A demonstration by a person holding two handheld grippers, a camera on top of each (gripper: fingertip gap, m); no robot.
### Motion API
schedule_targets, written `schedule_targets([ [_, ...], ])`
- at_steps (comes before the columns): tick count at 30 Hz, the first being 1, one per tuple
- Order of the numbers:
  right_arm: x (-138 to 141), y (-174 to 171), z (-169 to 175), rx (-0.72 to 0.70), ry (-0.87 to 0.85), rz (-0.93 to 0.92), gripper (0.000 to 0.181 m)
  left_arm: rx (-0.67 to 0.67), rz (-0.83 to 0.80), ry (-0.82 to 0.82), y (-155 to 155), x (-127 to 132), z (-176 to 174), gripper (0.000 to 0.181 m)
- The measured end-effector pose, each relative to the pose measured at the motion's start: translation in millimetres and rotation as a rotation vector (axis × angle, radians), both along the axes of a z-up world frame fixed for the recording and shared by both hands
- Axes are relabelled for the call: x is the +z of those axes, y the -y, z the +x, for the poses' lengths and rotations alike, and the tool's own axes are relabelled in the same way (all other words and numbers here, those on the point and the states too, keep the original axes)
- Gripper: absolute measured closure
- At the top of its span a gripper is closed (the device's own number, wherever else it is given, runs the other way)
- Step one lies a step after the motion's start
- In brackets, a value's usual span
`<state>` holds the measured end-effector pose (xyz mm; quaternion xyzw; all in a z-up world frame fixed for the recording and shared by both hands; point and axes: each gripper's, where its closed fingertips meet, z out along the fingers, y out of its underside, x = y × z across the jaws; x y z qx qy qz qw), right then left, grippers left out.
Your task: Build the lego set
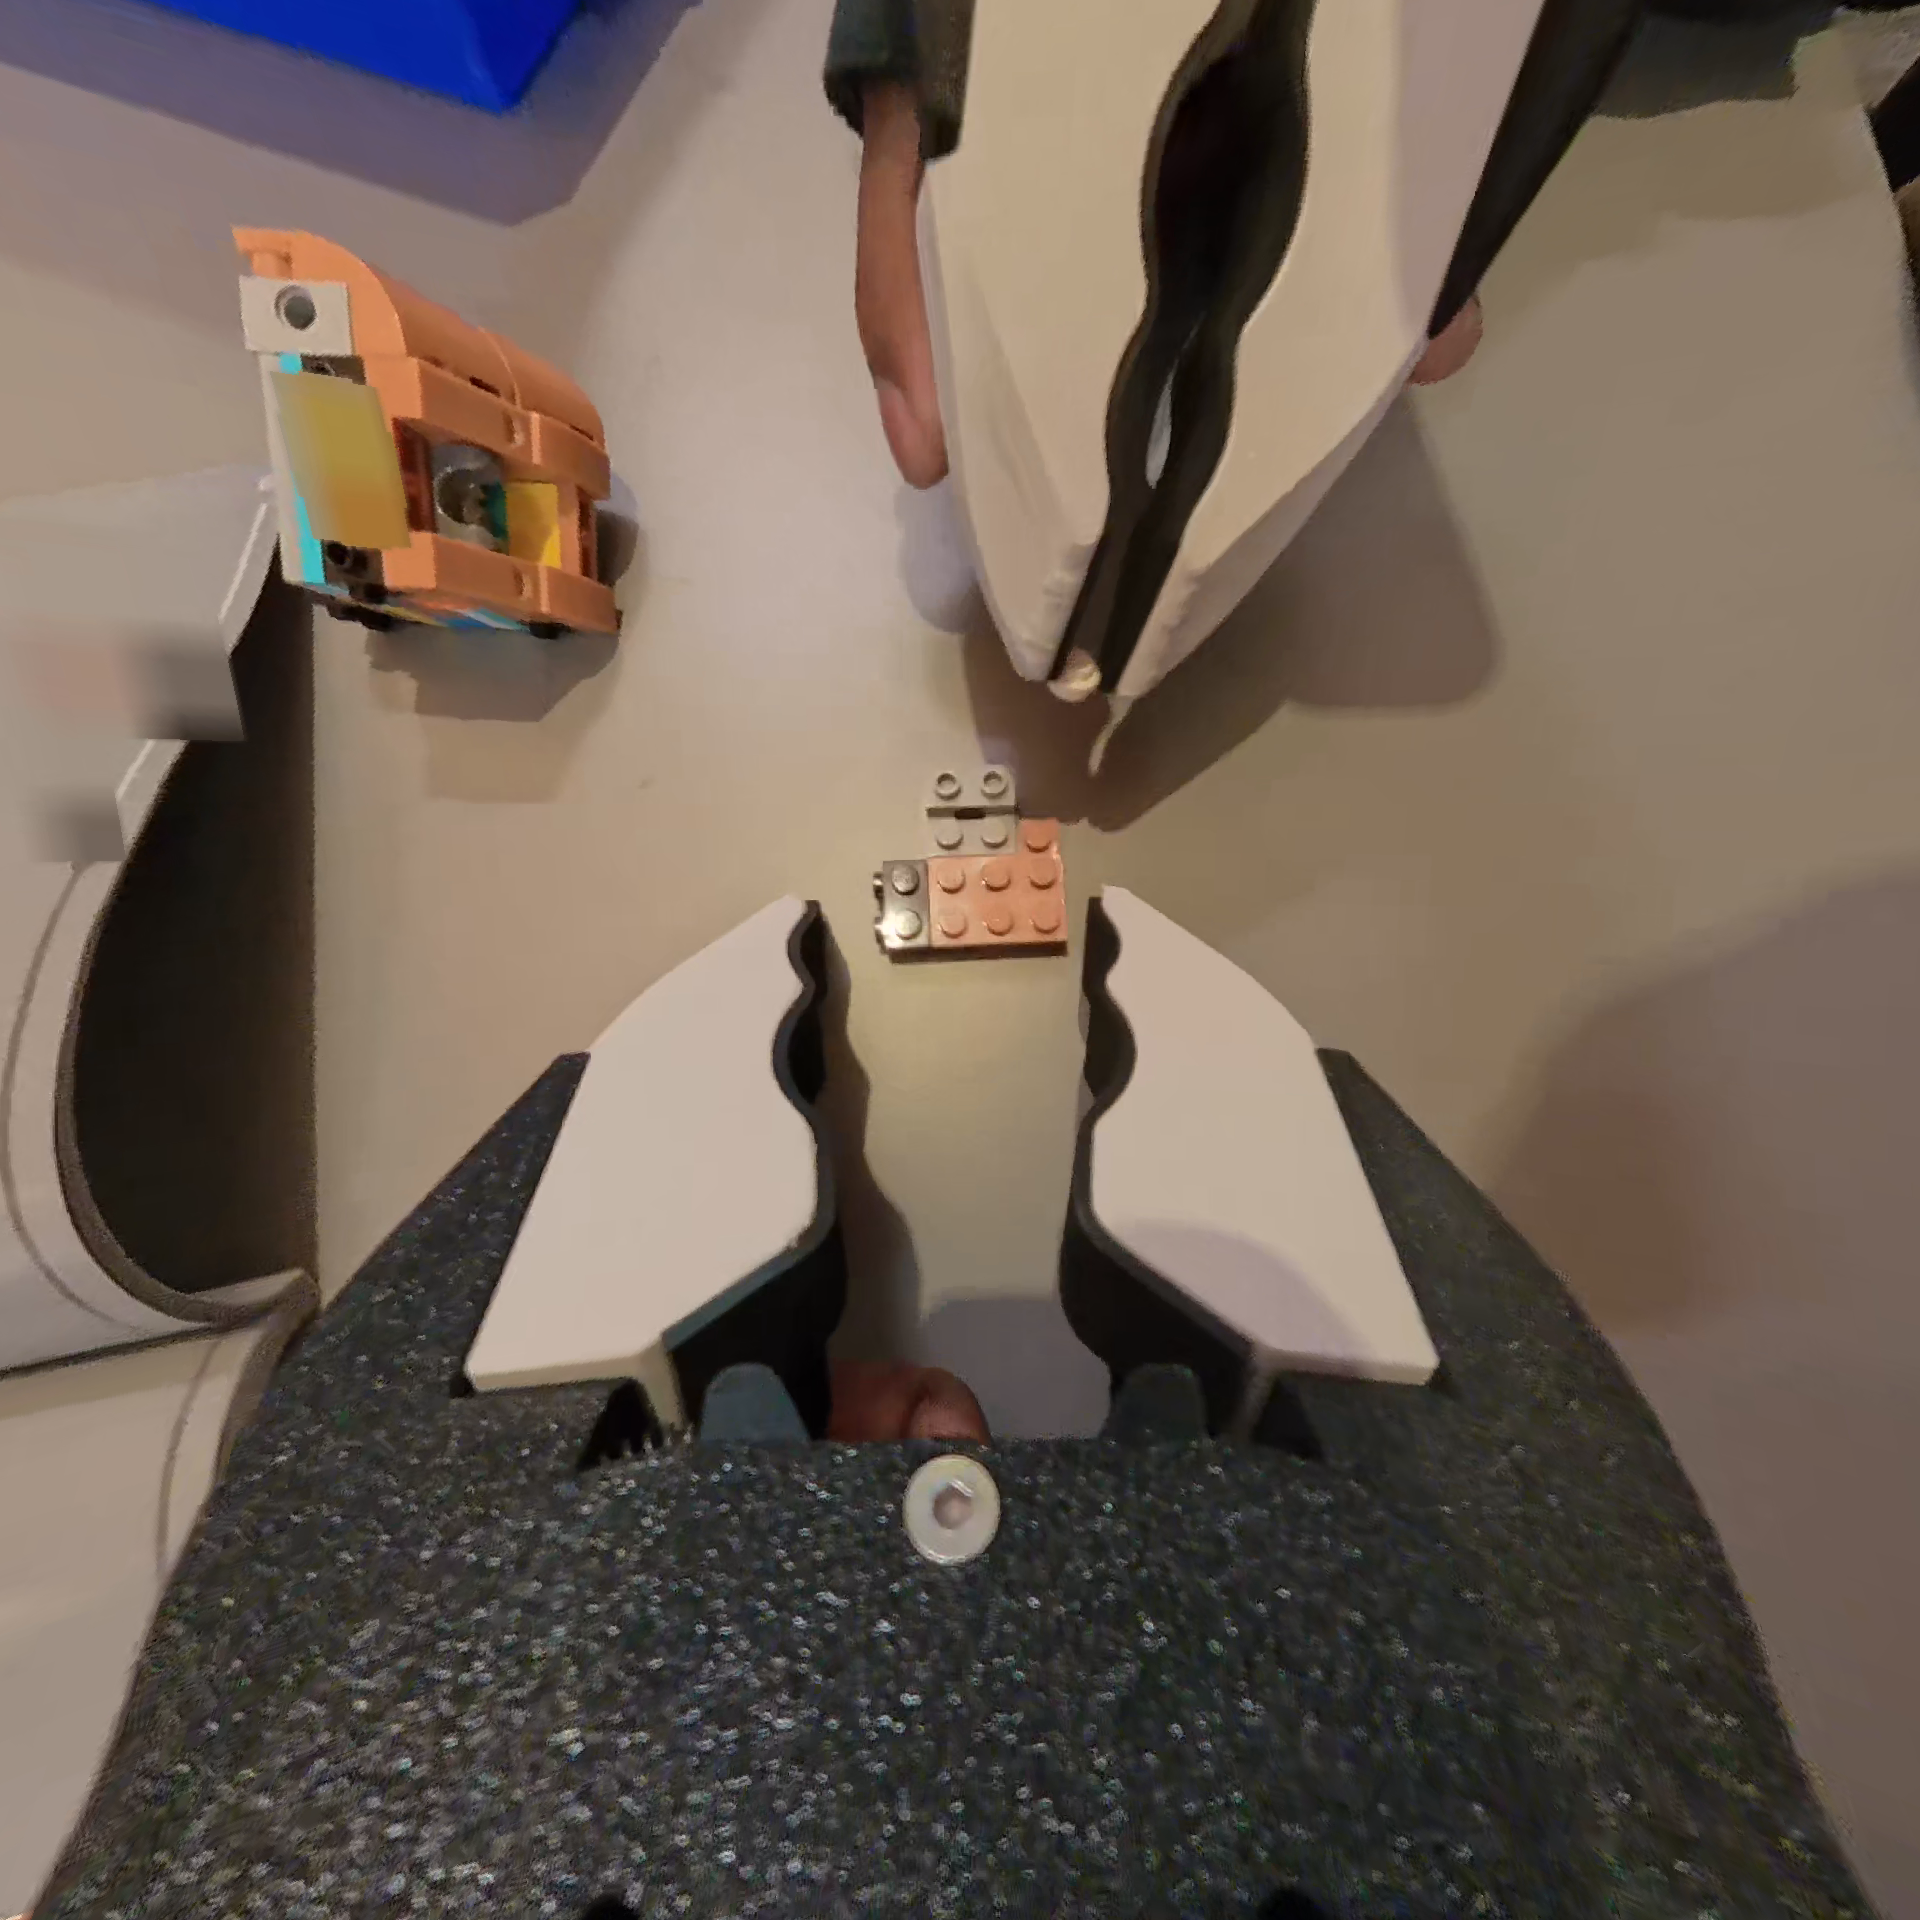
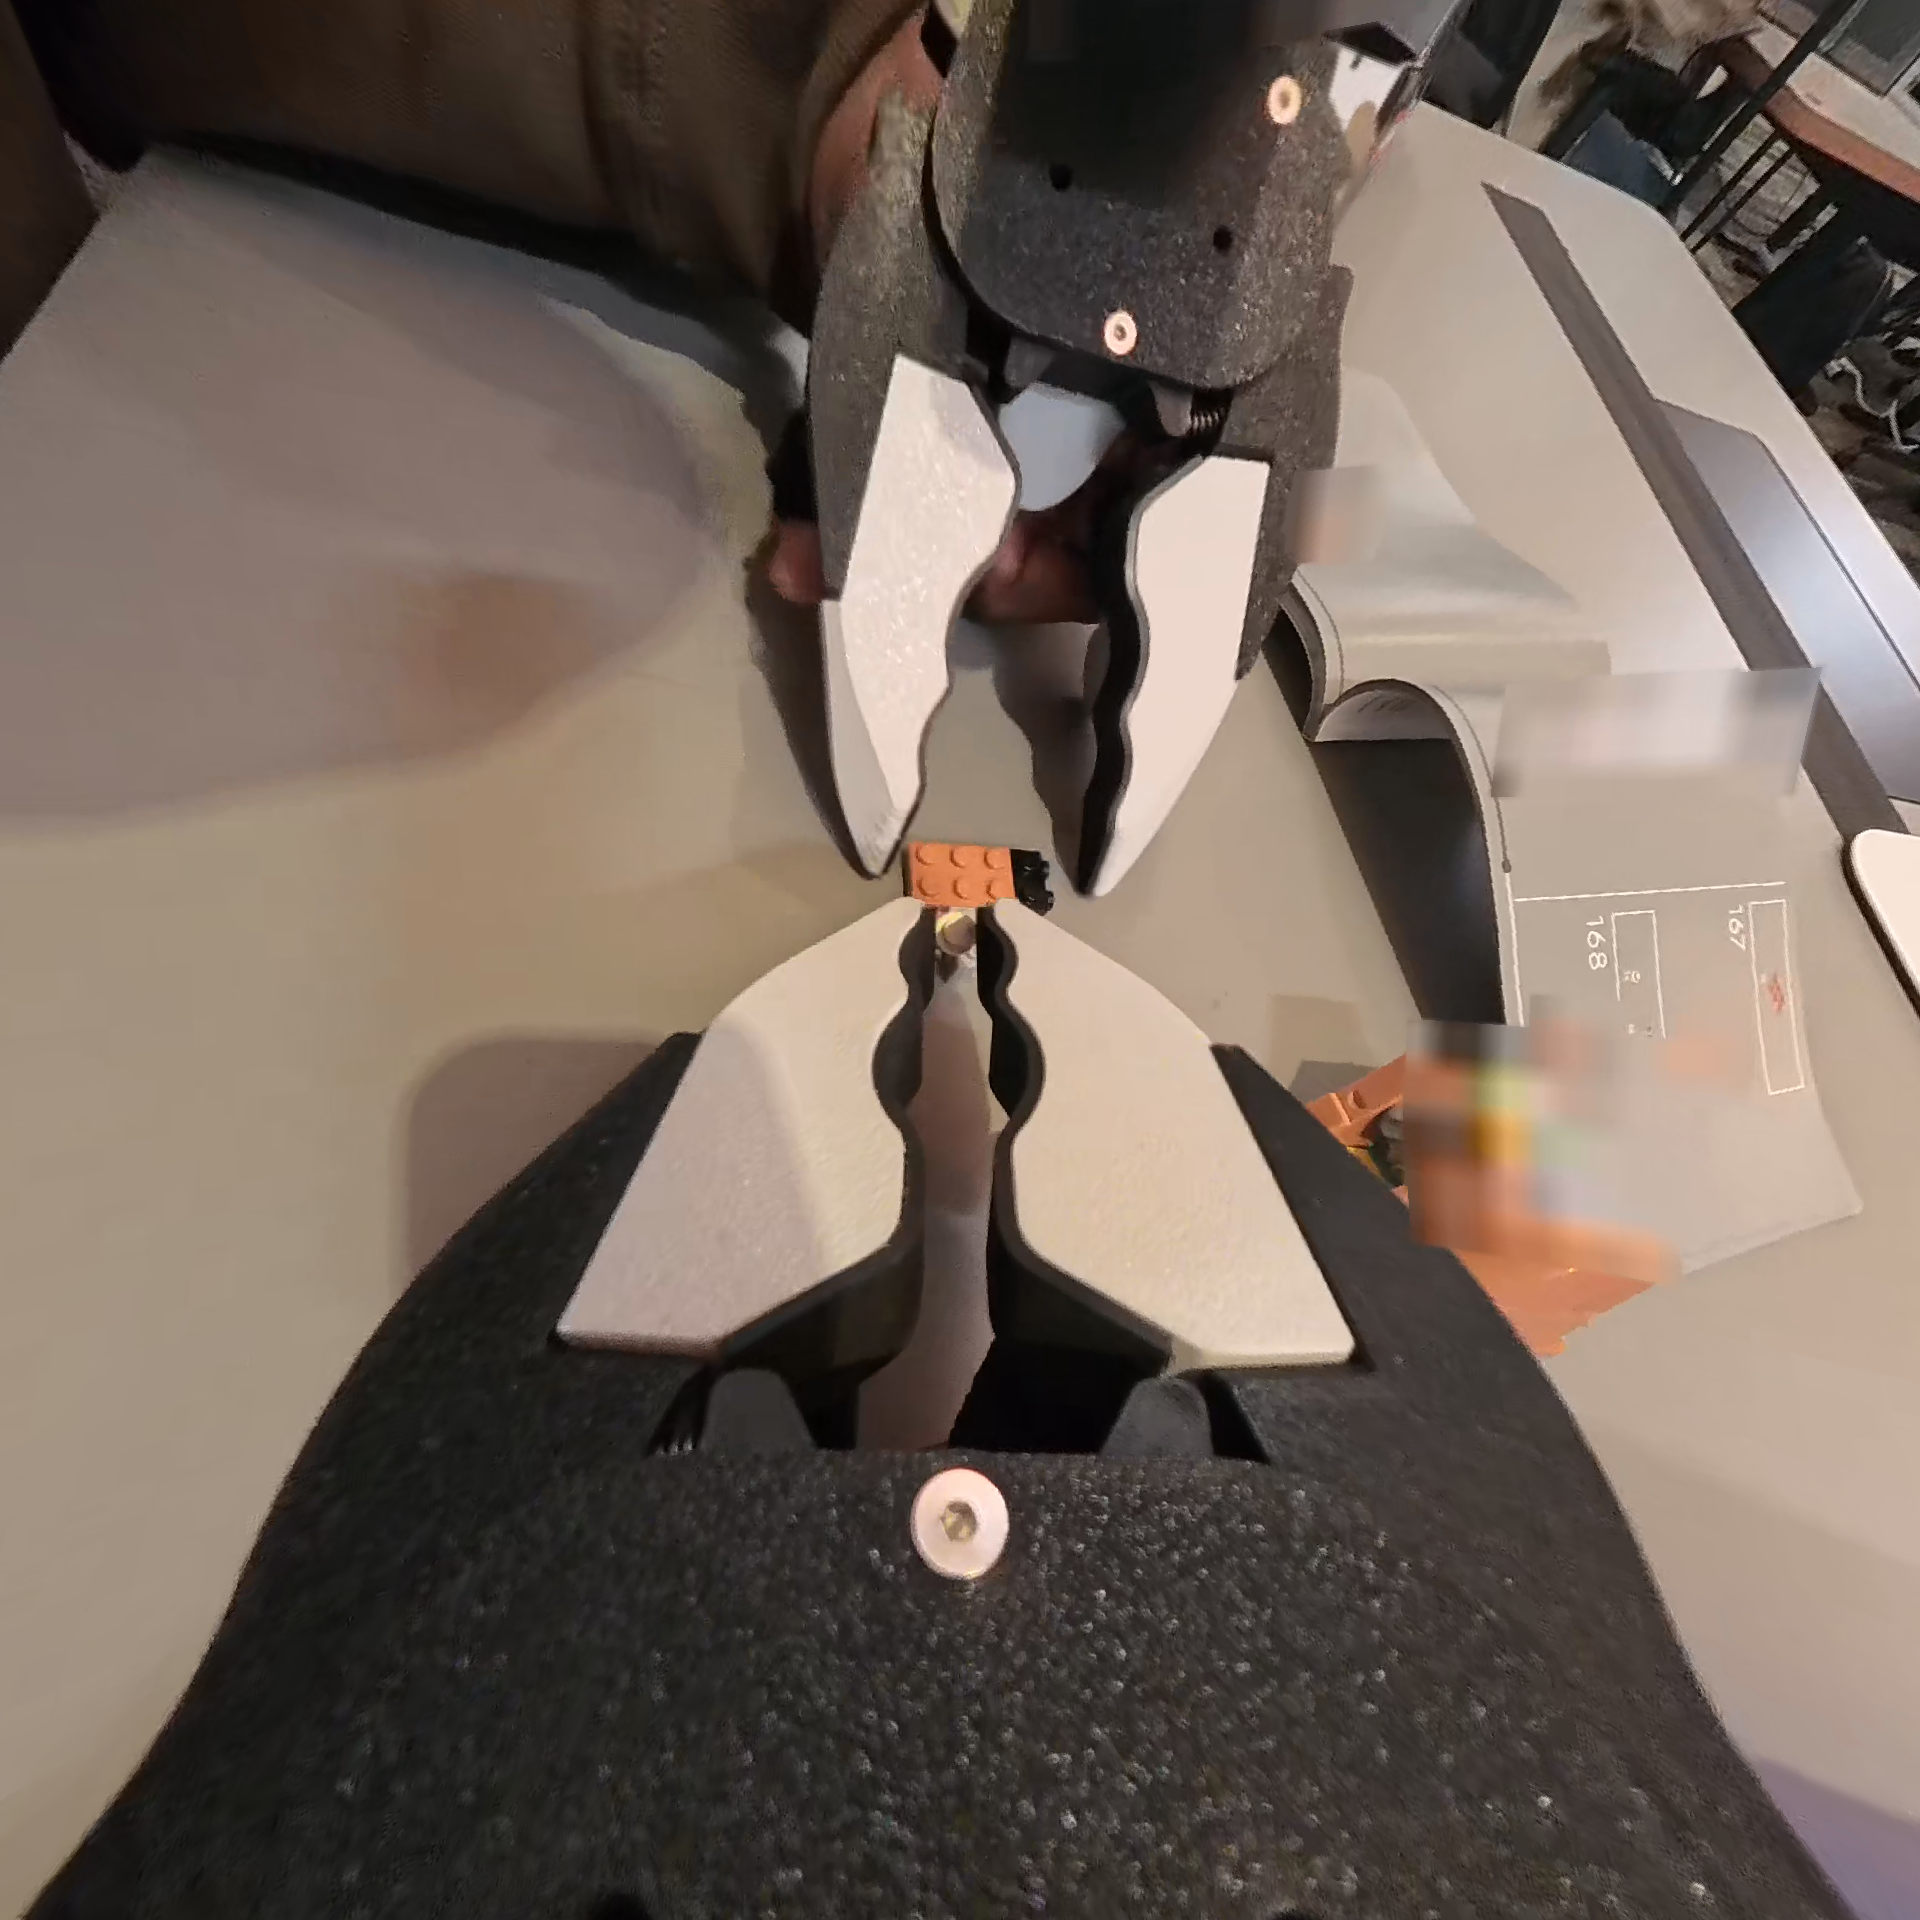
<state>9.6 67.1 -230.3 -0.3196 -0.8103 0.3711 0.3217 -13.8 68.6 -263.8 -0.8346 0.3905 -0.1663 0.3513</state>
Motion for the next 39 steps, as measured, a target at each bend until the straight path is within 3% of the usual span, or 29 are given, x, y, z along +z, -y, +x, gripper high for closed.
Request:
schedule_targets([
  [3, -1, 2, 0, 0.004, 0.007, 0.007, 0.174, -0.022, 0.0, 0.003, 0, 0, 2, 0.145],
  [18, -8, 5, -2, 0.007, 0.015, 0.139, 0.173, 0.028, 0.019, 0.095, -1, 11, 18, 0.146],
  [39, -13, 8, -2, 0.02, 0.019, 0.179, 0.172, 0.035, 0.014, 0.13, -1, 15, 17, 0.146],
])
